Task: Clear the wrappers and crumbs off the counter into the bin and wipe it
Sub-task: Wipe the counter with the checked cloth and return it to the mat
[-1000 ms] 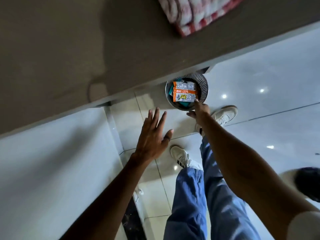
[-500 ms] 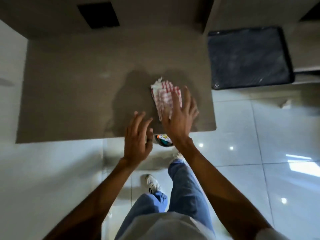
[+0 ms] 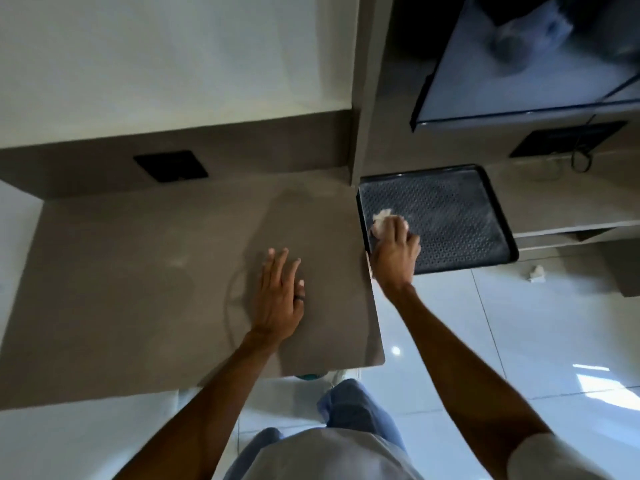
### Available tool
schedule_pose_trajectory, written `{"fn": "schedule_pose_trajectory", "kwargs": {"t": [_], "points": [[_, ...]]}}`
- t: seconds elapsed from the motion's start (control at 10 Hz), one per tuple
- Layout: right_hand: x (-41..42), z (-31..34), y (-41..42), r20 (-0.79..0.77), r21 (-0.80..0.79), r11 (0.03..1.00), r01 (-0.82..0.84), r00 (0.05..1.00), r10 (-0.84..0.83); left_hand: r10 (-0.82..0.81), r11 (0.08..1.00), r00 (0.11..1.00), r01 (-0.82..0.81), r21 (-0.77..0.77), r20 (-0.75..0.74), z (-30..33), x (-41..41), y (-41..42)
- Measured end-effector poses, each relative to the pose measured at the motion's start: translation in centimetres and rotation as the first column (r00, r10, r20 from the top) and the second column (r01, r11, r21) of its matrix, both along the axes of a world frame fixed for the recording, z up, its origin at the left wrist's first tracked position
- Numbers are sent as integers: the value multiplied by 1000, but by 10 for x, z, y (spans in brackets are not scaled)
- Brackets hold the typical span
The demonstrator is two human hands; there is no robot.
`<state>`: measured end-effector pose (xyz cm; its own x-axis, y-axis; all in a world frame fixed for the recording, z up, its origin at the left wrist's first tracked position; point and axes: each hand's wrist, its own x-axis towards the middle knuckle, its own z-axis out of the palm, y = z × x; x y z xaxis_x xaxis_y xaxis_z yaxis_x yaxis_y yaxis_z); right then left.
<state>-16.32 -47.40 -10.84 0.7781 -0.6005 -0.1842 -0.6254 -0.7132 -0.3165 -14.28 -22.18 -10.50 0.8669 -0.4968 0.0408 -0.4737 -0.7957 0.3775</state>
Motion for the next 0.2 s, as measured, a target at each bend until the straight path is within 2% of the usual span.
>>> {"fn": "schedule_pose_trajectory", "kwargs": {"t": [0.1, 0.2], "points": [[41, 1, -46, -82, 54, 996, -70, 994, 75, -22, 999, 1000, 22, 50, 6, 5, 29, -20], [50, 14, -48, -94, 69, 994, -85, 991, 92, -42, 995, 999, 39, 94, 34, 25, 45, -19]]}}
